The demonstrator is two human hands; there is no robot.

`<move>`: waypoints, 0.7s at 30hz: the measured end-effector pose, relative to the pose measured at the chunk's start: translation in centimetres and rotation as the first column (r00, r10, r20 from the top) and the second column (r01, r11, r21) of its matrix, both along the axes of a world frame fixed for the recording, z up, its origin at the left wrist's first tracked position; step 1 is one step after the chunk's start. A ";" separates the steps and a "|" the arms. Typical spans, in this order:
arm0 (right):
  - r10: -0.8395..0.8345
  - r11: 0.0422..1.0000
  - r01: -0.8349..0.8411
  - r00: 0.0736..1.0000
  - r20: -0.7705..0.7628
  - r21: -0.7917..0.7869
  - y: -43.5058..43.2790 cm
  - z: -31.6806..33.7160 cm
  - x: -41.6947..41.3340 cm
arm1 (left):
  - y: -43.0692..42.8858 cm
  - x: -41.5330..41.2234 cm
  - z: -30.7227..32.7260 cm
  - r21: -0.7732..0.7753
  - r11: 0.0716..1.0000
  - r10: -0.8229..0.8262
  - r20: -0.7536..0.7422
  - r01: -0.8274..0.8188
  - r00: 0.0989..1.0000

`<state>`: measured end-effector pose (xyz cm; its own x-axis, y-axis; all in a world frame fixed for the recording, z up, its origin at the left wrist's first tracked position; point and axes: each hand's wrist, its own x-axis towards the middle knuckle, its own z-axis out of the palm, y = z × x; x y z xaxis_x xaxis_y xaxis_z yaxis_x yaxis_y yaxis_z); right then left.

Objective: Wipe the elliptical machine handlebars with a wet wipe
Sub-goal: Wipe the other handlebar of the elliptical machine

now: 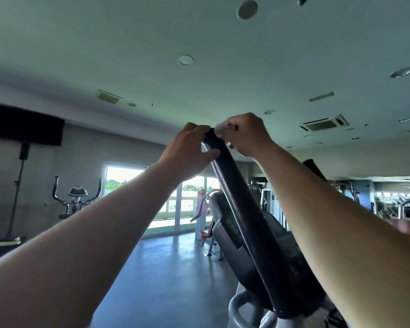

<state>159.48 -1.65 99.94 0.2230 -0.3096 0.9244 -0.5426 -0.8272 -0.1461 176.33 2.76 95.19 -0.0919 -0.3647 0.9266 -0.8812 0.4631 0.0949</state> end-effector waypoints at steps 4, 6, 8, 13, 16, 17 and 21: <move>-0.016 1.000 0.015 0.995 -0.095 -0.020 -0.4 -2.2 -2.7 | 0.5 -1.6 -0.9 0.024 0.996 0.090 -0.017 -0.090 0.996; 0.050 0.997 -0.040 0.982 -0.183 0.060 -0.7 -3.1 -4.7 | 0.9 -2.3 -1.7 0.033 0.991 0.127 -0.018 -0.126 0.992; 0.121 0.990 -0.105 0.975 -0.184 0.098 -0.7 -3.1 -5.8 | 1.3 -2.9 -2.5 0.039 0.985 0.168 0.005 -0.168 0.986; 0.177 0.984 -0.177 0.984 0.011 -0.002 -2.2 -1.2 -3.8 | 2.5 -3.8 -4.3 0.045 0.981 0.189 -0.011 -0.189 0.982; 0.178 0.984 -0.178 0.984 -0.013 0.015 -2.1 -2.9 -3.3 | 3.2 -4.2 -5.8 0.036 0.984 0.176 -0.014 -0.175 0.984; 0.177 0.984 -0.177 0.984 -0.029 0.017 -1.8 -3.9 -4.0 | 3.3 -4.3 -6.3 0.042 0.984 0.175 -0.021 -0.175 0.984; 0.251 0.968 -0.250 0.961 -0.120 0.016 -0.6 -7.3 -6.9 | 3.6 -5.0 -7.5 0.053 0.983 0.179 -0.033 -0.177 0.983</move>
<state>152.54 -2.21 92.69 0.4024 -0.2301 0.8861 -0.3316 -0.9388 -0.0932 171.28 6.38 87.68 0.0137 -0.4179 0.9084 -0.9445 0.2927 0.1489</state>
